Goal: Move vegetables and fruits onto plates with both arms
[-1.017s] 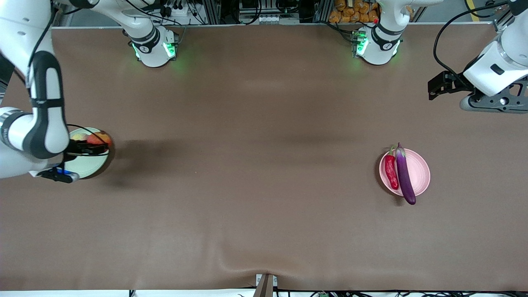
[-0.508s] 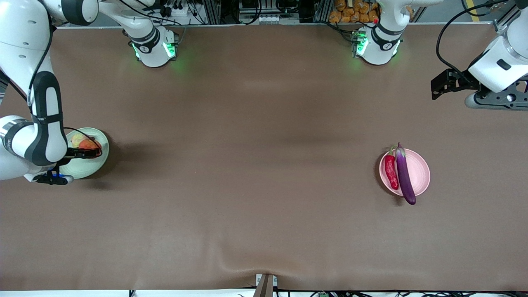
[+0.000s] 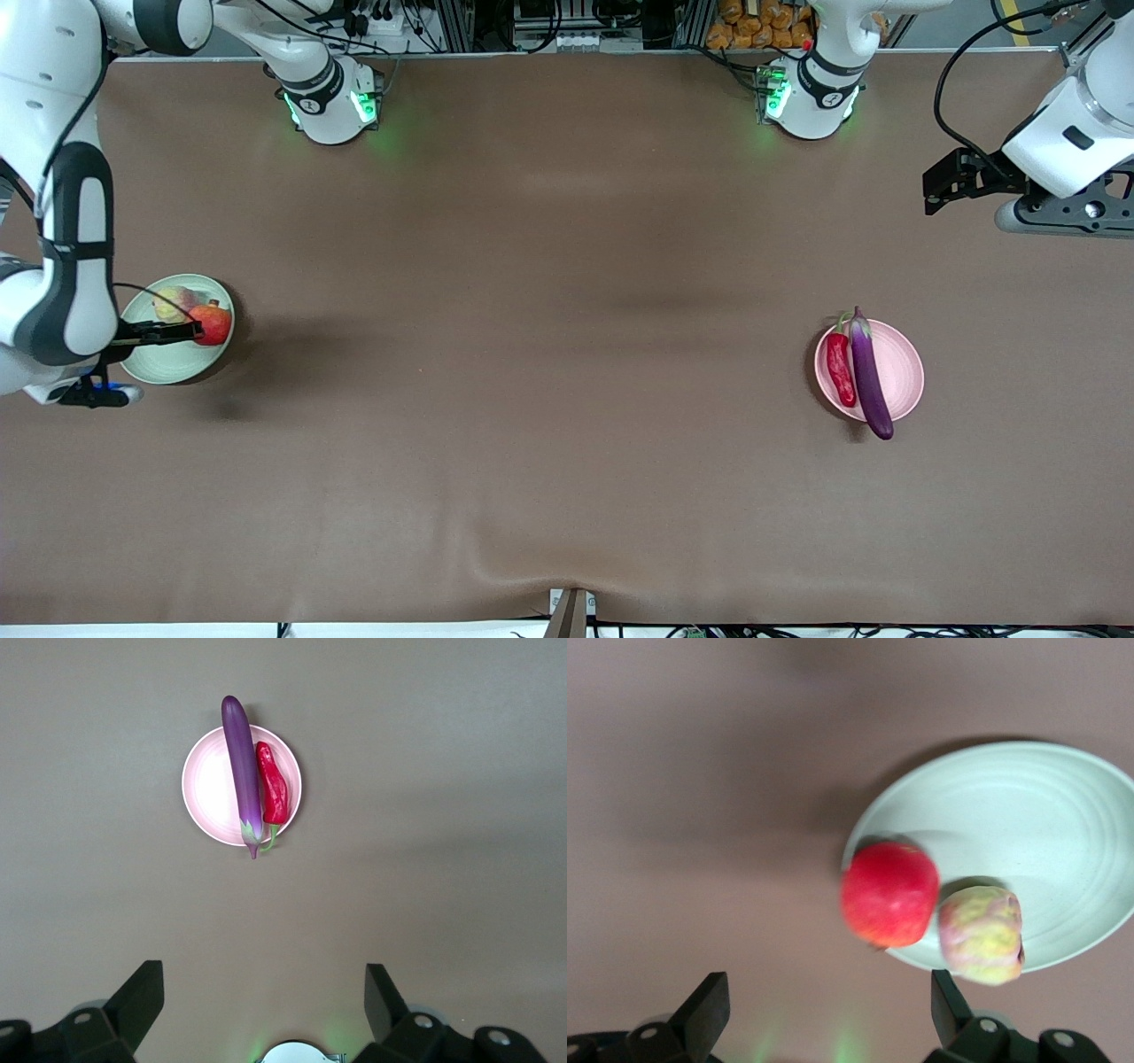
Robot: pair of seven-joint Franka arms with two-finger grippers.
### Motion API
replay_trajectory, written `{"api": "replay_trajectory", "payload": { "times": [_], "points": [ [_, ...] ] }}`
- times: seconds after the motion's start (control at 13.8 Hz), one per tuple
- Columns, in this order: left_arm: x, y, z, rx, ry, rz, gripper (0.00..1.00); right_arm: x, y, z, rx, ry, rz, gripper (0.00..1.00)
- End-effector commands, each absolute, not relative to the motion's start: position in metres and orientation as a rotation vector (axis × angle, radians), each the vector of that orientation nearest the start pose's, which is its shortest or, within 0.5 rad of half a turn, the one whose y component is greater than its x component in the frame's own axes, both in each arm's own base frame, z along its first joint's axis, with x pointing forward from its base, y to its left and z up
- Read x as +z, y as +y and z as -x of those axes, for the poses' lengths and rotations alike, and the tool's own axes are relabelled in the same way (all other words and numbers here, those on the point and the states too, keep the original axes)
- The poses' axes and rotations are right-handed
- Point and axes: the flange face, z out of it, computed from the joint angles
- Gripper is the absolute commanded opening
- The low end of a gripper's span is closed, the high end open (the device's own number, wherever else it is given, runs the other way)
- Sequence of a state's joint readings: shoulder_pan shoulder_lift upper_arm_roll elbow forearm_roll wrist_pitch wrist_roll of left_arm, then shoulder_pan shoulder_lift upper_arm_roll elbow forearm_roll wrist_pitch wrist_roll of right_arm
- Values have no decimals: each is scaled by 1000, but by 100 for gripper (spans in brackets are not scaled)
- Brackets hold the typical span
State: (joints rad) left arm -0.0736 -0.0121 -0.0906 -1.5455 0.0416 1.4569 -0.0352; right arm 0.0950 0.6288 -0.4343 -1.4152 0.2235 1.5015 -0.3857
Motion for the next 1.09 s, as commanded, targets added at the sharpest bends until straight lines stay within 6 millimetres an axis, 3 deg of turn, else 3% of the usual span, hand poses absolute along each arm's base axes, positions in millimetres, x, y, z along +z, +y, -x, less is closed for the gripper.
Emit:
{"api": "replay_trajectory", "payload": {
  "times": [0.0,0.07,0.29,0.58,0.73,0.87,1.02],
  "points": [
    [642,-82,-528,83,203,3097,100,413,-106,-670,553,-182,2979,100],
    [642,-80,-529,86,201,3097,100,445,-90,-675,523,-246,2984,100],
    [641,-80,-529,86,208,3098,100,534,-72,-676,333,-326,3023,100],
    [643,-85,-528,81,220,3097,100,631,-50,-627,196,-431,2928,100],
    [649,-82,-529,63,213,3100,100,670,-42,-603,165,-311,2996,100],
    [649,-83,-529,60,217,3098,100,694,-31,-582,148,-199,3017,100],
    [651,-87,-528,55,227,3099,100,699,-32,-561,150,-179,3027,100]
  ]
}}
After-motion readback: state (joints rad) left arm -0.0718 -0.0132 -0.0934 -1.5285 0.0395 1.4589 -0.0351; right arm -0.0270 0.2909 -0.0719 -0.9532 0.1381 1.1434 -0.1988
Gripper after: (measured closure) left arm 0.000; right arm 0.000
